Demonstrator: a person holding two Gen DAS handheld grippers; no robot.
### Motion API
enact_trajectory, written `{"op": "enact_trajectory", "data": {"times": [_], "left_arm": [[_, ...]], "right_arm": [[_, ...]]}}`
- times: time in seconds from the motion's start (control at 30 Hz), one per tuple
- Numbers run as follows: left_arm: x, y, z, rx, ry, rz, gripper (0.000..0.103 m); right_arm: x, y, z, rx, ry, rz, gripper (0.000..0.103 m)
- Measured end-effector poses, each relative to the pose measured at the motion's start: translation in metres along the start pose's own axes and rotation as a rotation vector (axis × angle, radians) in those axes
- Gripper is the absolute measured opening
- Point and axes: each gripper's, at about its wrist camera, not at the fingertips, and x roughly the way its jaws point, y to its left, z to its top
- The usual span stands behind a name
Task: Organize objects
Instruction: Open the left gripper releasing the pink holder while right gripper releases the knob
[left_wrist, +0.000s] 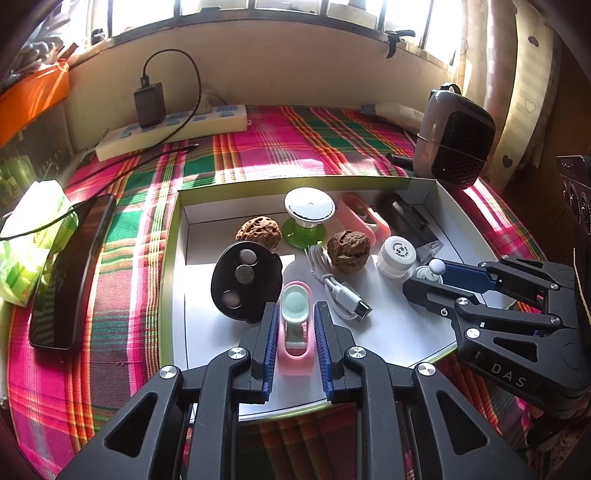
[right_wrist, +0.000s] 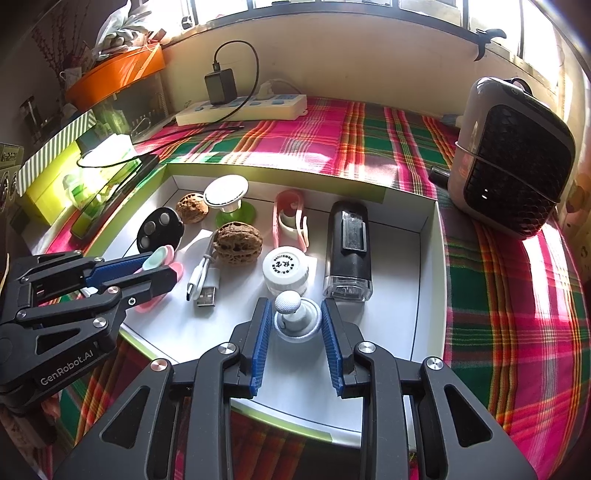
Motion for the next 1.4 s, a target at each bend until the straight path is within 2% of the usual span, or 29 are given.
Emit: {"op": "enact_trajectory", "data": {"times": [0.27, 0.33, 0.5, 1.4], "left_arm": [[-0.005, -0.004, 0.000, 0.001, -0.008, 0.025, 0.025], [-0.008, -0.005, -0.001, 0.011, -0.021, 0.051, 0.032], [-0.013, -0.003, -0.003, -0.006, -0.024, 0.049, 0.034], [-0.056, -0.018, -0.025, -0.036, -0.082, 0.102, 0.034]], "right_arm": [[-0.003, 0.002, -0.001, 0.008, -0.006, 0.003, 0.034], [-0.004, 0.002, -0.001, 0.012, -0.009, 0.001, 0.035], [-0.007, 0.004, -0.002, 0.017, -0.017, 0.002, 0.046], [-0.054, 0.021, -0.022, 0.052, -0.103, -0.043, 0.047]]}}
